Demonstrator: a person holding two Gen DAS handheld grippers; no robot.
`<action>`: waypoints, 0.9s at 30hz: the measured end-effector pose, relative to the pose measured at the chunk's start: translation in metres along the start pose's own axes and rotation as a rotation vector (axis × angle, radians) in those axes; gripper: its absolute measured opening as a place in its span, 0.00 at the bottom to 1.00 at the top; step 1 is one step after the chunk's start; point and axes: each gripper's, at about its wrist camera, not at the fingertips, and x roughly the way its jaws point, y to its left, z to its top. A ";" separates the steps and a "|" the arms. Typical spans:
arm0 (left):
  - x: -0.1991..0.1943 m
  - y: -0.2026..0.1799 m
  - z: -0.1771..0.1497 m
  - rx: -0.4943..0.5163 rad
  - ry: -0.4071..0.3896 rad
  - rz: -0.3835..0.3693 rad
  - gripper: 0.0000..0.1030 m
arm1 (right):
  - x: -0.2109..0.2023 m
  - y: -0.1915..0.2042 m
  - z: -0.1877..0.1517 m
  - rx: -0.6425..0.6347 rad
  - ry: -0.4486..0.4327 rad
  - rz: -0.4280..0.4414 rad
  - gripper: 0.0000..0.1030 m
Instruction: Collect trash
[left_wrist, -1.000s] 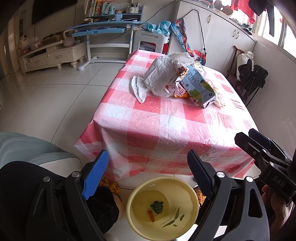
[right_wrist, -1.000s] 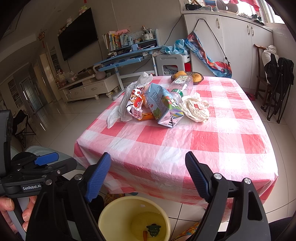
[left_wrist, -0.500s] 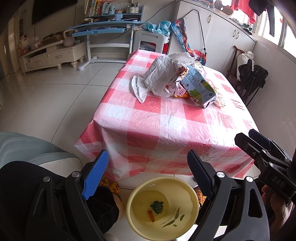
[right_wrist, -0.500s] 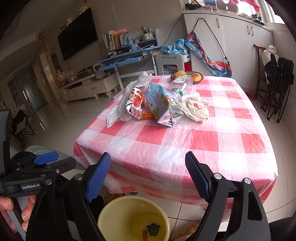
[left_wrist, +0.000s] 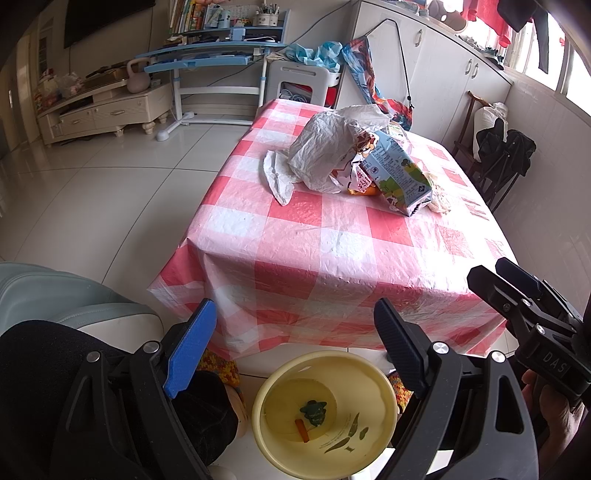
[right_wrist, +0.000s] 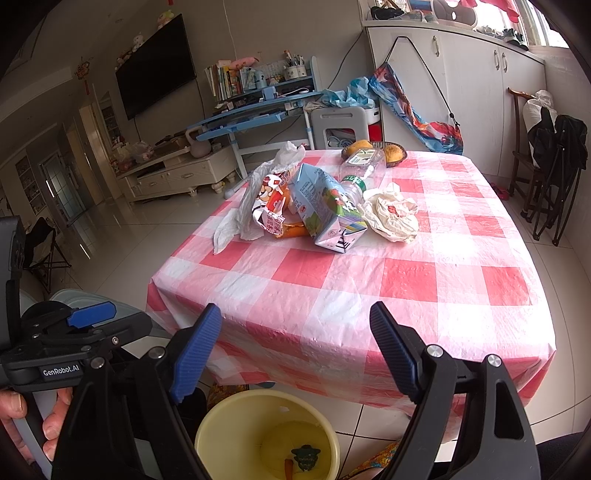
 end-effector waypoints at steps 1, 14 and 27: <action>0.000 0.000 0.000 0.000 0.000 0.000 0.81 | 0.000 0.000 0.000 0.000 0.001 0.000 0.77; 0.000 0.000 0.000 0.000 0.000 0.000 0.81 | 0.000 0.001 0.000 0.000 0.001 -0.001 0.77; 0.000 0.001 0.000 -0.001 0.001 0.000 0.81 | 0.001 0.002 -0.001 0.000 0.001 -0.001 0.77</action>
